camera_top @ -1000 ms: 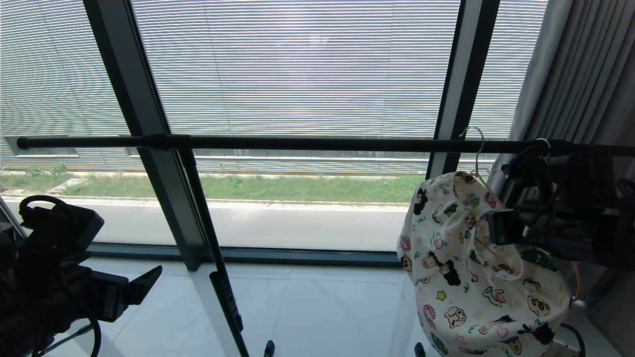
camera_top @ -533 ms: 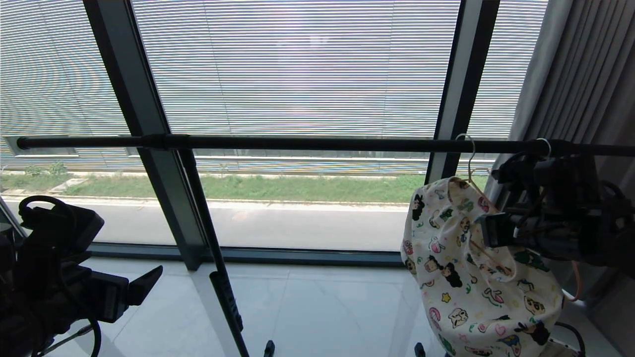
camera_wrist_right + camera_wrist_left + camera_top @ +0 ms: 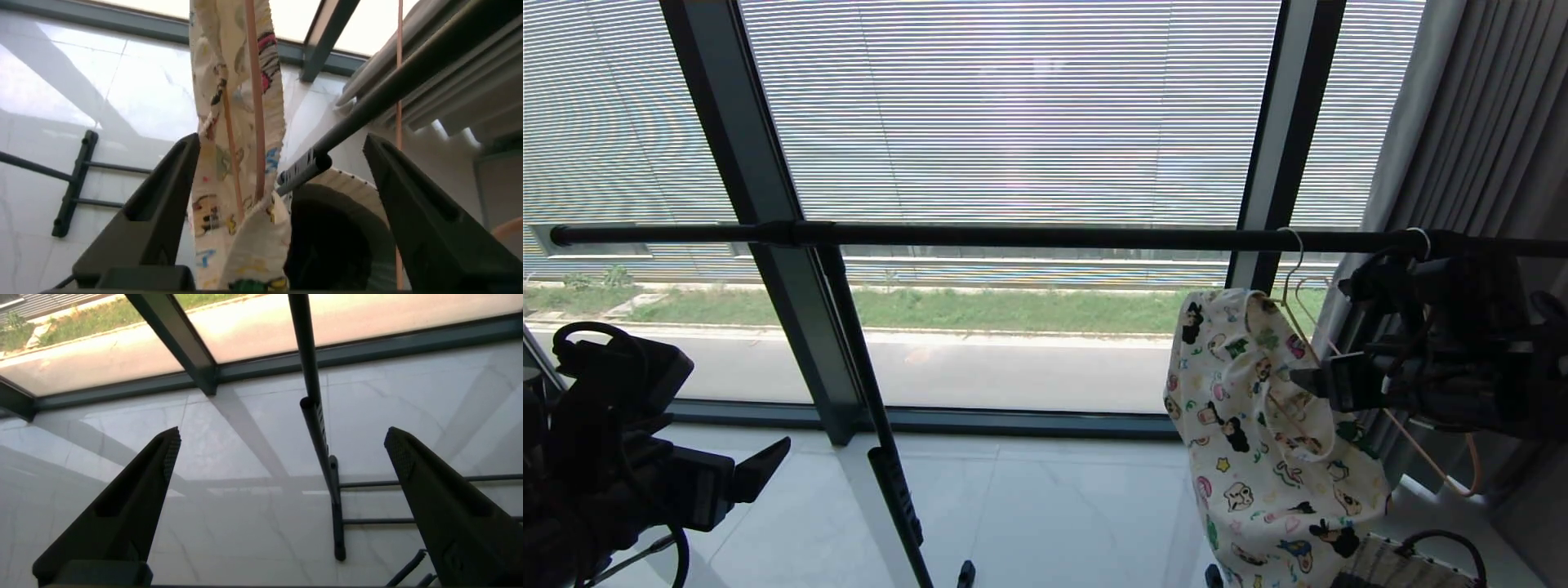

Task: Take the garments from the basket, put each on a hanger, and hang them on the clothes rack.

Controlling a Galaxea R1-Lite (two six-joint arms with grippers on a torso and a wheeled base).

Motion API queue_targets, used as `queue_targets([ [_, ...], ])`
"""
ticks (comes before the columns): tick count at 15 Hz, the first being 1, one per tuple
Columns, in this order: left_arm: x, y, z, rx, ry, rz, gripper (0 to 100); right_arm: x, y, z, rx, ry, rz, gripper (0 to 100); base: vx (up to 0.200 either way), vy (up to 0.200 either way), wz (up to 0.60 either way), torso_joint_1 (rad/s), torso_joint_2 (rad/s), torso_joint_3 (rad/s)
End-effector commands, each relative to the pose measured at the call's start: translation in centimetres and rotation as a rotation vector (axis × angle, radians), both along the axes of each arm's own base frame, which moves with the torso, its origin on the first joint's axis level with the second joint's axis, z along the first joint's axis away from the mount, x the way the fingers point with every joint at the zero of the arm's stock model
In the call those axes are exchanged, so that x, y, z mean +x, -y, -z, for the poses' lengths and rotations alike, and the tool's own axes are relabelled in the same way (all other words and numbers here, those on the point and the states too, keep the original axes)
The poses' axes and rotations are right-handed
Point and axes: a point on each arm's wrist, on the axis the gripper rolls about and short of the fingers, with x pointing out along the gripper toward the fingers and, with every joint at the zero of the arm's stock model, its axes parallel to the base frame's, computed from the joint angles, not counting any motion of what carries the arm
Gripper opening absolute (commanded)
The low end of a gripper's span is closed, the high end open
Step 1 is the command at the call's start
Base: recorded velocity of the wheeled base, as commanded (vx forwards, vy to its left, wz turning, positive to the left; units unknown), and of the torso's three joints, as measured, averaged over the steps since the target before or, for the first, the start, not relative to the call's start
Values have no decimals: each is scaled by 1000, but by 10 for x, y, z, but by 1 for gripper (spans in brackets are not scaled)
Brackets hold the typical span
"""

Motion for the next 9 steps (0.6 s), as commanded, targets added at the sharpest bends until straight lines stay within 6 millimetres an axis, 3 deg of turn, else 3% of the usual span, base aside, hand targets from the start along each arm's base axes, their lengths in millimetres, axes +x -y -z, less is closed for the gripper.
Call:
queue_targets([
  [1, 0, 0, -1, 0, 2, -2, 100, -39, 9, -27, -38, -12, -47, 100, 0, 0, 0, 0, 0, 0],
  [3, 0, 0, -2, 1, 7, -3, 100, -59, 17, -37, -71, 21, -71, 100, 0, 0, 0, 0, 0, 0],
  [9, -7, -1, -3, 5, 26, -14, 100, -72, 24, -49, -95, 115, -94, 100, -200, 0, 0, 0, 2, 2],
])
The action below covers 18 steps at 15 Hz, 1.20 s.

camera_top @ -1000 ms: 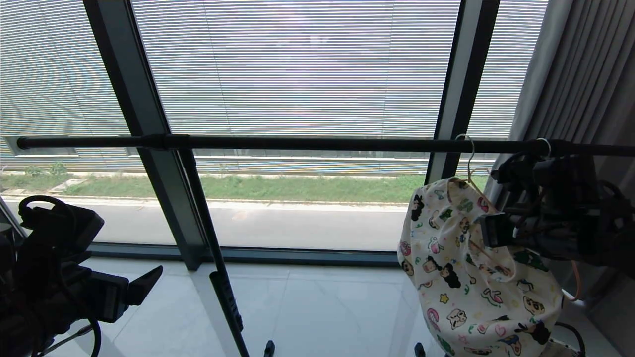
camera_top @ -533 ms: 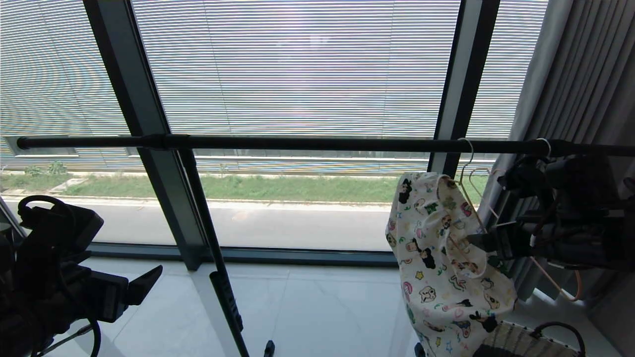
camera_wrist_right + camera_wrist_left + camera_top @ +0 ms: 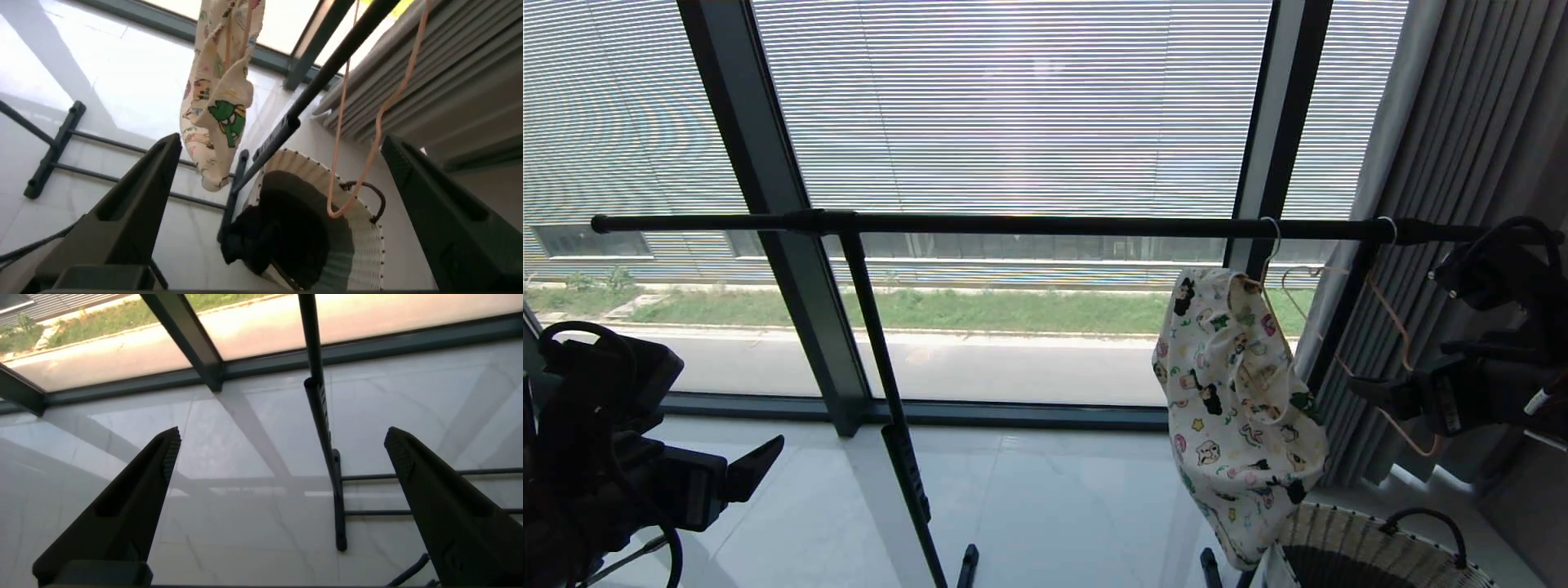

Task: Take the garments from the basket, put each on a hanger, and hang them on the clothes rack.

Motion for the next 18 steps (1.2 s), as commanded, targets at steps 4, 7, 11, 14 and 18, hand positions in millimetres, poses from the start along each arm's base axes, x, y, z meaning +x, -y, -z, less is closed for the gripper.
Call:
queue_targets([
  [4, -6, -1, -1, -1, 19, -2, 100, -4, 3, -3, -46, 68, 10, 100, -200, 0, 0, -2, 2, -1],
  [7, -9, -1, -3, -4, 33, -3, 100, -4, 3, -2, -55, 96, 1, 100, 0, 0, 0, 0, 0, 0],
  [11, -9, -1, -4, -4, 36, -3, 100, -9, 5, -3, -58, 110, -2, 100, 0, 0, 0, 0, 0, 0],
  [14, -9, -1, -3, -4, 33, -3, 100, -21, 10, 3, -85, 108, -16, 100, 0, 0, 0, 0, 0, 0],
  [18, -9, -1, -3, -4, 34, -3, 100, -23, 11, 4, -83, 108, -15, 100, 0, 0, 0, 0, 0, 0],
])
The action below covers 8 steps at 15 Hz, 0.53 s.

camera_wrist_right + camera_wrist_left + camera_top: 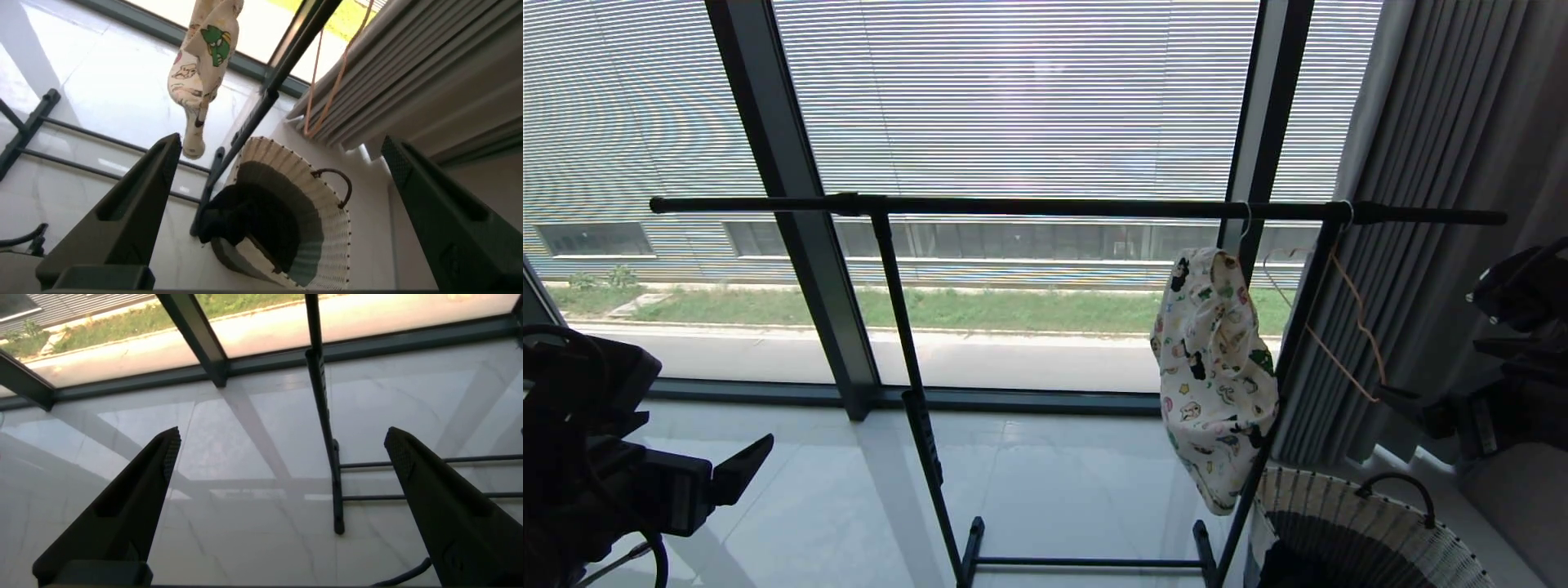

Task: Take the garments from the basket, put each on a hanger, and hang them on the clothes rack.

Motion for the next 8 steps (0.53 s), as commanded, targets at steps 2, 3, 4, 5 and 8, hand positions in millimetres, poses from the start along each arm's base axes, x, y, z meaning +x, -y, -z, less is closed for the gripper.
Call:
queue_targets([
  [2, 0, 0, -1, -4, 3, -2, 100, -2, 1, 2, -1, -4, 2, 100, 0, 0, 0, -156, 342, 188],
  [3, 0, 0, -1, -7, 5, -7, 100, -2, 1, 4, -3, -8, 2, 100, 0, 0, 0, -212, 486, 256],
  [4, 0, -2, 0, -7, 3, -16, 100, -3, 1, 4, -1, -8, 2, 100, 0, 0, 0, -237, 510, 286],
  [5, 0, -3, 0, -7, 3, -22, 100, -4, 2, 4, -1, -7, 2, 100, 0, 0, 0, -232, 525, 281],
  [8, 0, -4, 0, -9, 4, -33, 100, -9, 4, 8, -3, -13, 2, 100, 0, 0, 0, -241, 528, 290],
])
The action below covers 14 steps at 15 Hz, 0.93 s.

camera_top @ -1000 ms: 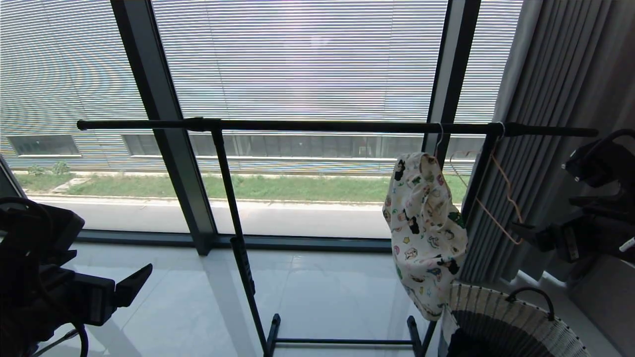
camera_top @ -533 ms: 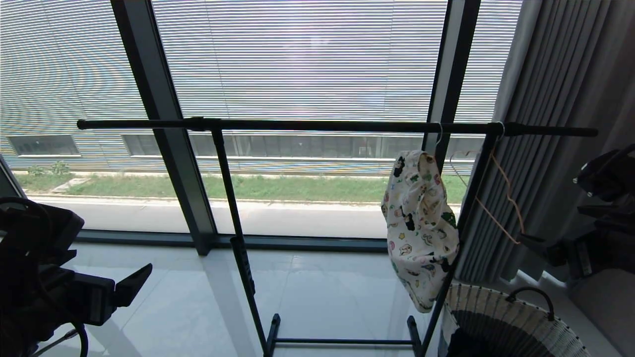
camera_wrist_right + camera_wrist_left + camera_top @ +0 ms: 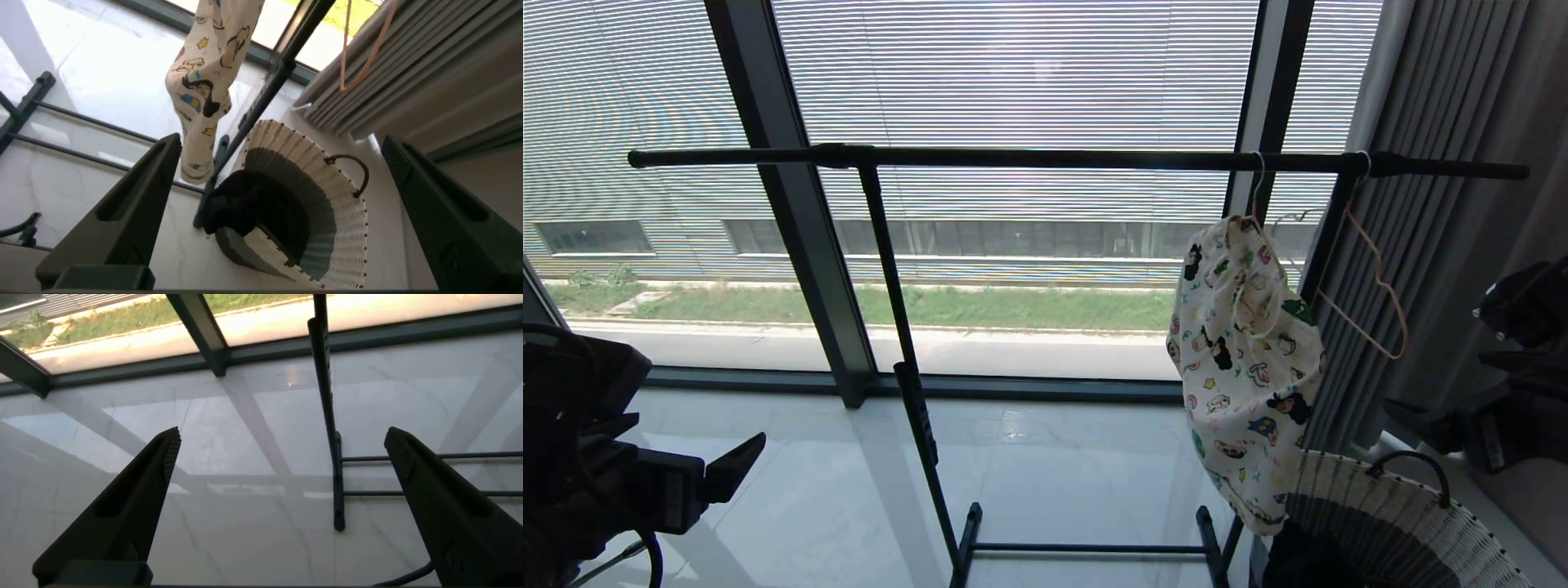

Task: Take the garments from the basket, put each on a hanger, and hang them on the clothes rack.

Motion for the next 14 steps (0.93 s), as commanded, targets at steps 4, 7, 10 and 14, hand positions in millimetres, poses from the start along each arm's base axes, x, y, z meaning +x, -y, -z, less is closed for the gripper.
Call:
queue_targets([
  [4, 0, -1, 0, 1, -1, -6, 100, -14, 6, 9, -5, -10, 0, 100, 0, 0, 0, -227, 515, 295],
  [7, 0, -1, 0, 1, 1, -6, 100, -15, 7, 11, -8, -13, -1, 100, 0, 0, 0, -212, 494, 290],
  [10, -2, -1, 3, 5, -12, -3, 100, -15, 6, 11, -11, -14, -2, 100, 0, 0, 0, -198, 484, 282],
  [14, -2, -1, 4, 6, -15, -6, 100, -15, 6, 11, -12, -14, -3, 100, 0, 0, 0, -176, 468, 288],
])
